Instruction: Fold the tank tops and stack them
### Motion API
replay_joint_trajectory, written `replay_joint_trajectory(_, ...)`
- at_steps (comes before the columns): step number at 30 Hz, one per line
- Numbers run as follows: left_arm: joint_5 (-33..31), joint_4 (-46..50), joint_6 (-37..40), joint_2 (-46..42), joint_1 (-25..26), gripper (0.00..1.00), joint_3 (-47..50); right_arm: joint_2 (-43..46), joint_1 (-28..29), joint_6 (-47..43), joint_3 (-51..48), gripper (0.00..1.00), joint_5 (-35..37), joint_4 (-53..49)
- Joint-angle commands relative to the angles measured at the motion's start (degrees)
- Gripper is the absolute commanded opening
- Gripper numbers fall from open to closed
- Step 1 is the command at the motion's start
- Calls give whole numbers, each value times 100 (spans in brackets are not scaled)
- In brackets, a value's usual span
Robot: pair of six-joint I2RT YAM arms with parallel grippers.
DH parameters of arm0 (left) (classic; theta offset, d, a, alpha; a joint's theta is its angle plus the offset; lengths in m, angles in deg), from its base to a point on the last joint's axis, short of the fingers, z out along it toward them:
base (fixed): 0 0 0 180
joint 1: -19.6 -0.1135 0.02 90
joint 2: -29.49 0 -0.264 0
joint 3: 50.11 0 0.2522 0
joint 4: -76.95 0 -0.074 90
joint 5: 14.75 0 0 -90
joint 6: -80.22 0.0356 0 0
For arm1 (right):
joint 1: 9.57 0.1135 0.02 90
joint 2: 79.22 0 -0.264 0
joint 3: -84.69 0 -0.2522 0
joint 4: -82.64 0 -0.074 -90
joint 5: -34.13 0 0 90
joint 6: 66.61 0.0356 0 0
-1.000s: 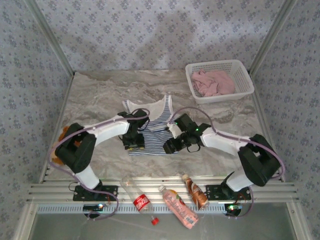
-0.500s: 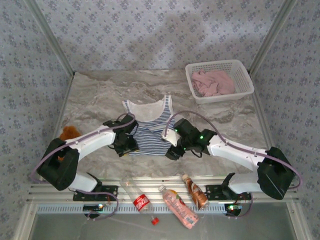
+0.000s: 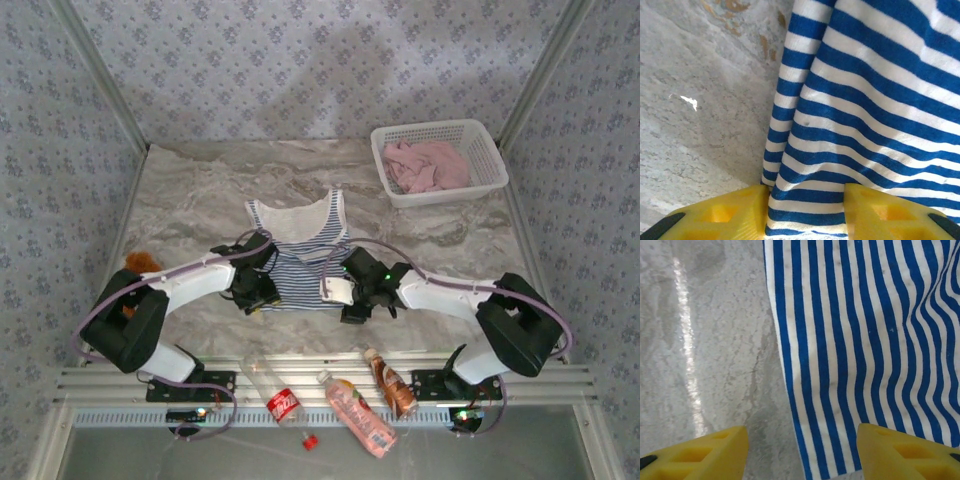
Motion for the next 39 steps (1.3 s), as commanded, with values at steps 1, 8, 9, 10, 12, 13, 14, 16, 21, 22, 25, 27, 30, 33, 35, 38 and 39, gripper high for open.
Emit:
replay_joint_trajectory(1,-221,120,31,185,72,40,159,-265,20,-278,136,61,175,120)
replay_joint_trajectory(8,-424,264,111,223,90,24,61,-820,112,-343,482,54,466,-122)
replay_joint_trajectory(9,-466,344,142,211,94,22,23,-841,130,-301,529,51,433,-162)
replay_joint_trajectory(10,-514,386,178,183,94,20,-31,-837,156,-248,572,48,391,-194)
replay_joint_trajectory(12,-608,689,226,67,92,17,-105,-798,233,-143,629,42,343,-258)
replay_joint_trajectory(13,-652,789,244,7,89,15,-143,-774,284,-87,640,38,342,-299)
replay_joint_trajectory(14,-679,886,270,-52,79,12,-186,-743,353,-29,653,35,401,-330)
replay_joint_trajectory(16,-685,1055,303,-152,90,10,-293,-638,477,86,654,29,465,-418)
replay_joint_trajectory(21,-682,1592,423,-555,94,6,-619,-168,615,400,573,17,226,-700)
replay_joint_trajectory(22,-700,1734,474,-648,94,6,-686,-73,645,432,555,16,181,-786)
replay_joint_trajectory(25,-729,2092,601,-883,75,6,-851,169,733,522,554,13,38,-1029)
replay_joint_trajectory(27,-707,2248,637,-1015,60,5,-925,303,781,584,591,11,-98,-1155)
replay_joint_trajectory(30,-715,2506,654,-1199,59,5,-1117,478,883,702,742,9,-291,-1390)
replay_joint_trajectory(33,-798,2765,640,-1412,56,5,-1317,686,955,917,925,5,-706,-1630)
replay_joint_trajectory(35,-922,2971,624,-1566,44,5,-1456,848,990,1093,1022,5,-1032,-1751)
replay_joint_trajectory(38,-1239,3203,609,-1824,36,6,-1635,1085,960,1426,1126,5,-1651,-1871)
replay_joint_trajectory(39,-1349,3239,597,-1902,12,6,-1696,1136,957,1504,1152,5,-1687,-1812)
